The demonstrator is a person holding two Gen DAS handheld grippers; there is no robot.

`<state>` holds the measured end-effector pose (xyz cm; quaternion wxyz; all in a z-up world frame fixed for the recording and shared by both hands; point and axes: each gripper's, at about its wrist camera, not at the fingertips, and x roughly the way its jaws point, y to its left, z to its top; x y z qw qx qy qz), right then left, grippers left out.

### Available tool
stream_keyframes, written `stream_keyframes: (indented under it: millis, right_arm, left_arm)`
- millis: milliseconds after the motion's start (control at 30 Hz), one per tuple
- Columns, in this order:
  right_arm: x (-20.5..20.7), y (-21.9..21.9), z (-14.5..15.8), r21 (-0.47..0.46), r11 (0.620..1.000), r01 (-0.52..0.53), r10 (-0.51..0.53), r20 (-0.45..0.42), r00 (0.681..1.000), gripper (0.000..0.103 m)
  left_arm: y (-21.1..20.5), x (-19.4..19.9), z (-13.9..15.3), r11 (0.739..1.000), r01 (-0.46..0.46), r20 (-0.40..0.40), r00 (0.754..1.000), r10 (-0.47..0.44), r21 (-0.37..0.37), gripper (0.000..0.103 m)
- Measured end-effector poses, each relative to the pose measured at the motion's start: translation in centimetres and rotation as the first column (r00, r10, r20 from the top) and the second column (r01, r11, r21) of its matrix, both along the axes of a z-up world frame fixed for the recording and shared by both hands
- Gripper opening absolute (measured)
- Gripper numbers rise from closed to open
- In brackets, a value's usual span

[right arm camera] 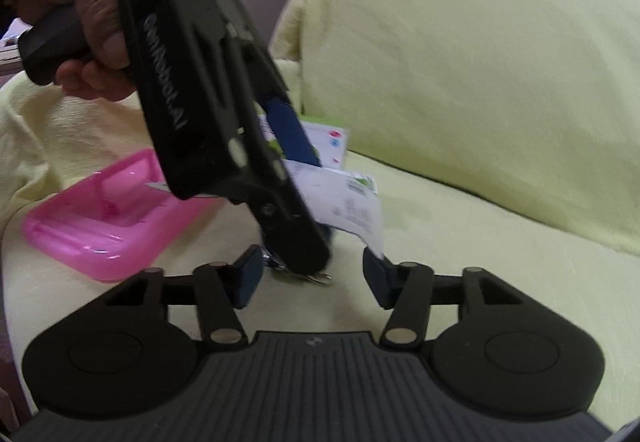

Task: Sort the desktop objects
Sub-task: 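Lift the white receipt card off the sofa with the left tool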

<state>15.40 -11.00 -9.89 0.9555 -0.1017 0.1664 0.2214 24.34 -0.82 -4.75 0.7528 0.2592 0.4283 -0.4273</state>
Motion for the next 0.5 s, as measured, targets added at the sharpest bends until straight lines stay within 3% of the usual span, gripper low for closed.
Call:
stream_keyframes:
  millis: [133,500]
  right_arm:
    - [-0.9,0.0,0.5,0.022,1.000,-0.010,0.009,0.055,0.998,0.036]
    - [-1.9,0.0,1.1,0.025,0.999,-0.034,0.031,0.109,0.994,0.036]
  left_arm:
    - [0.4,-1.1,0.8,1.000,-0.005,-0.006,1.000,0.004,-0.020,0.086]
    - [0.3,-3.4,2.0,1.000,-0.021,0.014,1.000,0.021,-0.001,0.086]
